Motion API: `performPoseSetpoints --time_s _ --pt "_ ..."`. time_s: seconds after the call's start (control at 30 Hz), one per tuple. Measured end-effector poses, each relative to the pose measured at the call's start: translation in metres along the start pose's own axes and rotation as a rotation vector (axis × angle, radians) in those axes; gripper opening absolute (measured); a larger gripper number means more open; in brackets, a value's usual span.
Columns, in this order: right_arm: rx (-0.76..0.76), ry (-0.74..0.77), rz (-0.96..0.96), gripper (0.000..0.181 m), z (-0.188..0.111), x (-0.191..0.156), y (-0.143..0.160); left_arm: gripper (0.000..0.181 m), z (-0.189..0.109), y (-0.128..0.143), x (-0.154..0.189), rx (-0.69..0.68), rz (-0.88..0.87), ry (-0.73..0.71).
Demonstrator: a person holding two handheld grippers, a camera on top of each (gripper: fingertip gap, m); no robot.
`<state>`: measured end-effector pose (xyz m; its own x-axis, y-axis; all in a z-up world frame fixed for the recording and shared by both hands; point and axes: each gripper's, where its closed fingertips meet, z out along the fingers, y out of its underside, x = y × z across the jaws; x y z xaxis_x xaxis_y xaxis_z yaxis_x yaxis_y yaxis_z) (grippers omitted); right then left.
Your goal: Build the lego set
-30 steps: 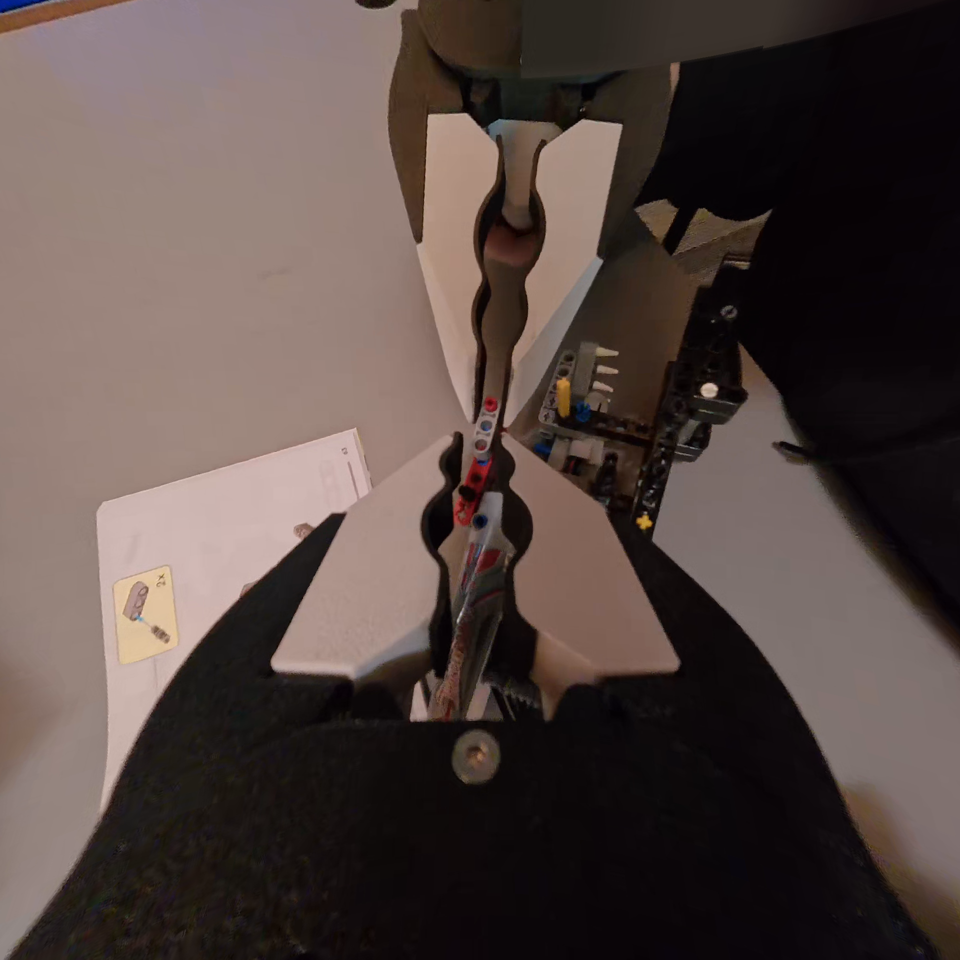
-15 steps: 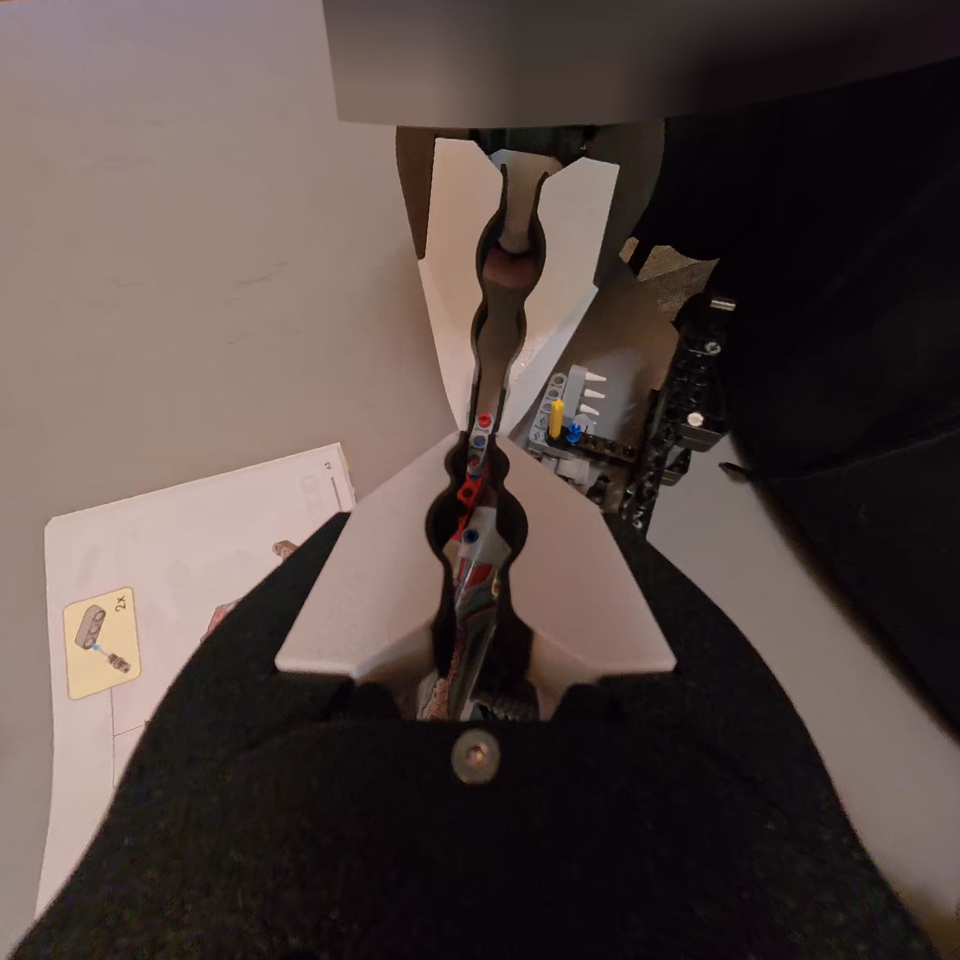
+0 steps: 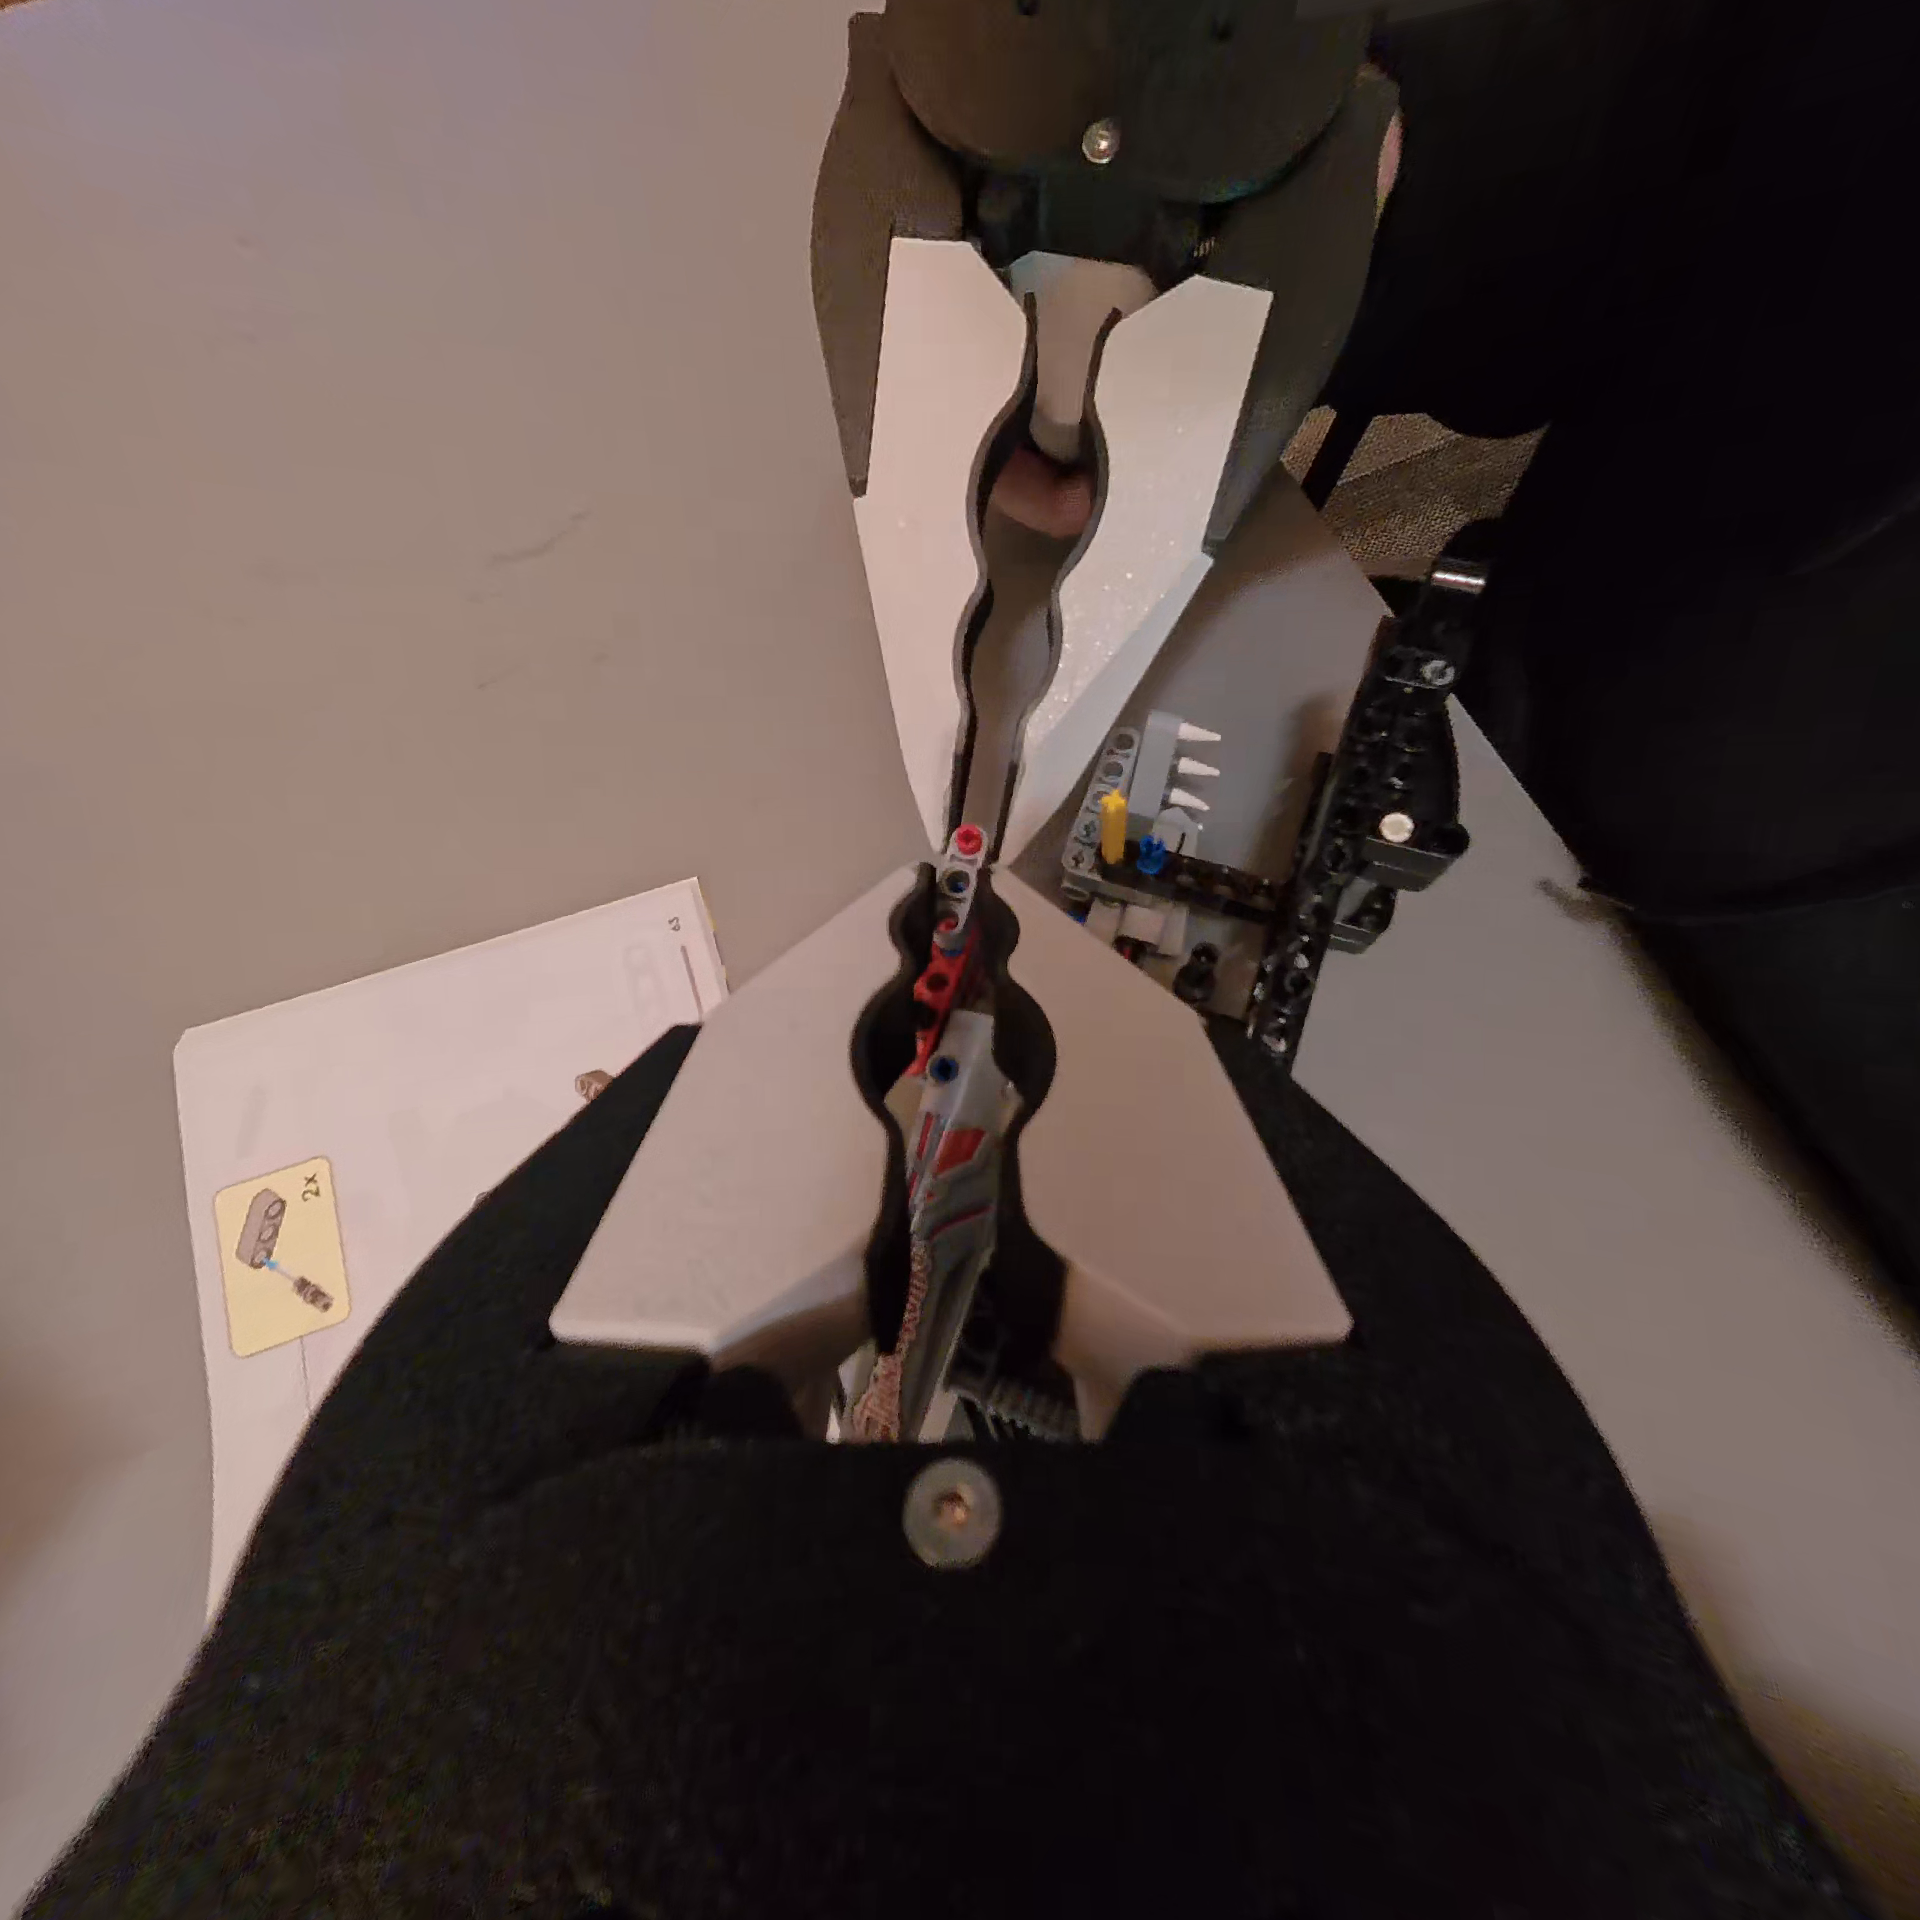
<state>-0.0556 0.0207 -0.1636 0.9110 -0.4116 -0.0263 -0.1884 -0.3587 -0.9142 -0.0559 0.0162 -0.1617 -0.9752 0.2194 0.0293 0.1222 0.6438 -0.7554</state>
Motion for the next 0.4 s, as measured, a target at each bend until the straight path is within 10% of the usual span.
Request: performPoseSetpoints --time_s 0.4 --pt "0.006 -0.023 0.043 0.006 0.0012 -0.0005 -0.0017 0.005 -0.0004 0.0021 -0.0002 -0.115 0.029 0.031"
